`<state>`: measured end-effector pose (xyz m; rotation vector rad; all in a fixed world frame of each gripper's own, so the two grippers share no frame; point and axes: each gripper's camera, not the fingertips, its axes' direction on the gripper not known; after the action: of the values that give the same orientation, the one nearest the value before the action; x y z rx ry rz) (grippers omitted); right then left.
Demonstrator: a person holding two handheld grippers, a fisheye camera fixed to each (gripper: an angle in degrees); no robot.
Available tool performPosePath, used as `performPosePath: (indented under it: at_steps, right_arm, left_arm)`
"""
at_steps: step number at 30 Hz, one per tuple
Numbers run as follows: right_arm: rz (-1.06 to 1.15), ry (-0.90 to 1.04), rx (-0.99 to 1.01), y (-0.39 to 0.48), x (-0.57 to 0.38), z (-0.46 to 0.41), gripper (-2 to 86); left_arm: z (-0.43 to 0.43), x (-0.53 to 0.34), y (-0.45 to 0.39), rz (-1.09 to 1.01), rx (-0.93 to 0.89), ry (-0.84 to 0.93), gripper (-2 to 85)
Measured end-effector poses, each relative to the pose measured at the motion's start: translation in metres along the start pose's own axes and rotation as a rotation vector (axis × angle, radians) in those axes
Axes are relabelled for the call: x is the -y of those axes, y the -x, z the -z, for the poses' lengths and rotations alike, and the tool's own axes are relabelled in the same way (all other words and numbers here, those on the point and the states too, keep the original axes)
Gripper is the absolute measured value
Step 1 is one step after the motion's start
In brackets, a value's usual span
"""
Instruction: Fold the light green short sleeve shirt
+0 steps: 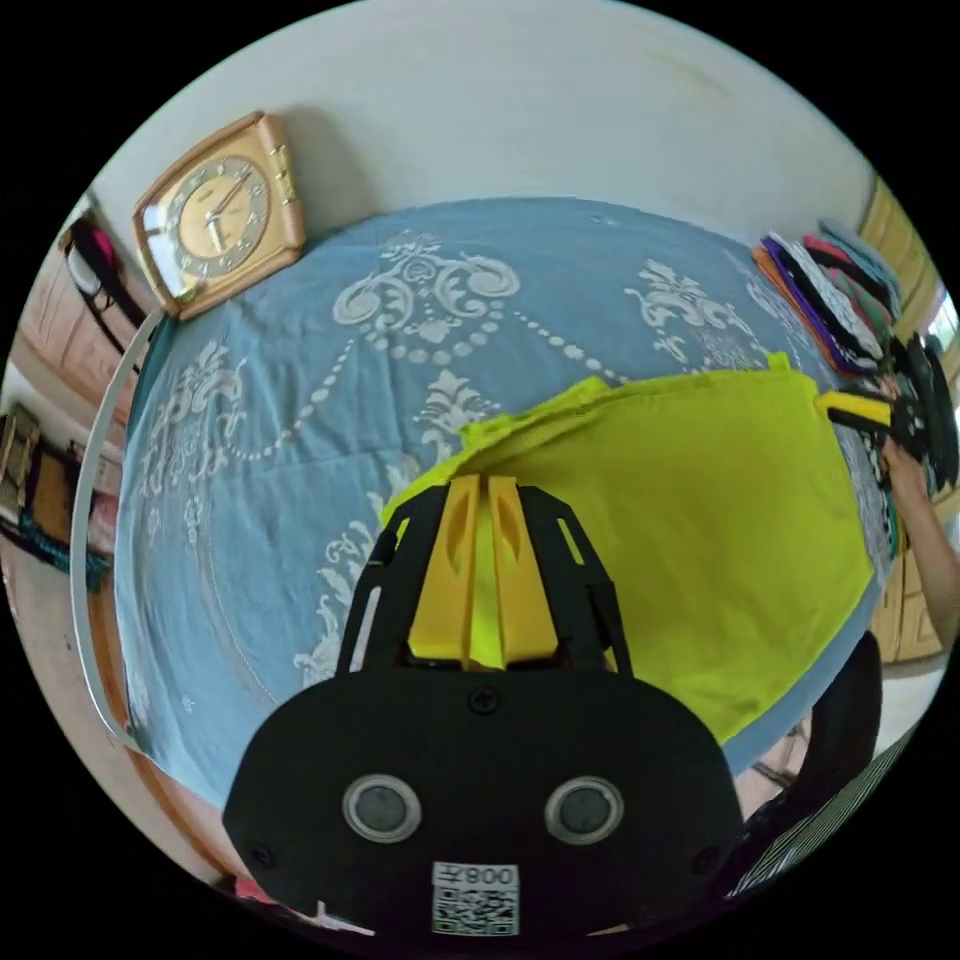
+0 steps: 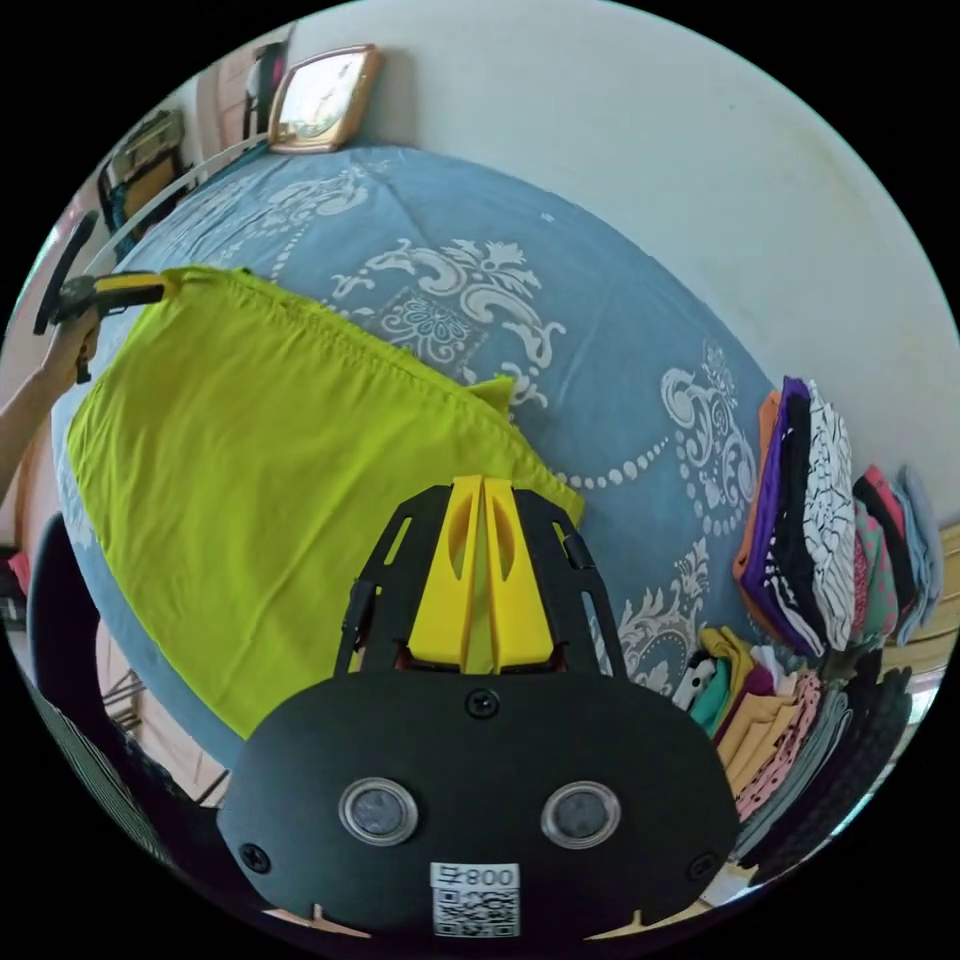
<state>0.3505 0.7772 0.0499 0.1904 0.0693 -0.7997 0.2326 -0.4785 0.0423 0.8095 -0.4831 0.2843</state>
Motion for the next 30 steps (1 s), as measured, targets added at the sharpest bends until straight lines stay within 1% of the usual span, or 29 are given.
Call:
performPosePath:
  at_steps: [4, 8, 10, 11, 14, 15, 17, 20, 22, 25, 27, 28, 30]
  right_arm:
    - [-0.069, -0.006, 0.048, -0.037, -0.001, -0.012, -0.4]
    - [-0.125, -0.056, 0.141, -0.066, -0.026, -0.011, -0.4]
    - [-0.138, -0.091, 0.148, -0.071, -0.044, -0.010, -0.3]
    - [-0.144, -0.086, 0.129, -0.075, -0.055, -0.016, -0.3]
    - [-0.150, 0.026, 0.110, -0.094, -0.070, -0.060, -0.3]
    - [-0.168, 0.069, 0.136, -0.107, -0.075, -0.078, -0.3]
    - [-0.237, 0.042, 0.219, -0.133, -0.082, -0.079, -0.1]
    - [-0.274, -0.051, 0.238, -0.159, -0.103, -0.064, 0.1]
    - [-0.291, -0.063, 0.263, -0.171, -0.125, -0.060, 0.2]
    - [-0.349, -0.066, 0.342, -0.186, -0.184, -0.059, 0.6]
    - [-0.415, -0.029, 0.434, -0.192, -0.248, -0.067, 1.5]
    - [-0.438, -0.015, 0.460, -0.193, -0.265, -0.071, 1.9]
    - [-0.523, 0.032, 0.582, -0.195, -0.334, -0.088, 3.0]
  left_arm:
    - [-0.010, -0.002, 0.023, 0.075, 0.014, -0.008, 1.1]
    - [-0.008, -0.026, 0.025, 0.081, -0.090, -0.059, 0.7]
    - [-0.013, -0.042, 0.018, 0.062, -0.130, -0.057, 0.6]
    - [-0.021, -0.053, 0.012, 0.049, -0.147, -0.040, 0.5]
    - [-0.053, -0.072, 0.004, 0.036, -0.150, 0.068, 0.3]
    - [-0.055, -0.079, 0.005, 0.050, -0.159, 0.030, 0.3]
    - [-0.056, -0.084, 0.007, 0.084, -0.203, 0.042, 0.3]
    - [-0.044, -0.100, -0.002, 0.068, -0.242, -0.020, 0.4]
    - [-0.044, -0.115, -0.012, 0.054, -0.277, -0.016, 0.5]
    - [-0.049, -0.146, -0.039, 0.016, -0.388, 0.009, 1.0]
    - [-0.056, -0.173, -0.071, -0.026, -0.476, 0.040, 1.7]
    - [-0.058, -0.179, -0.079, -0.040, -0.499, 0.048, 2.1]
    - [-0.069, -0.202, -0.115, -0.083, -0.586, 0.085, 4.0]
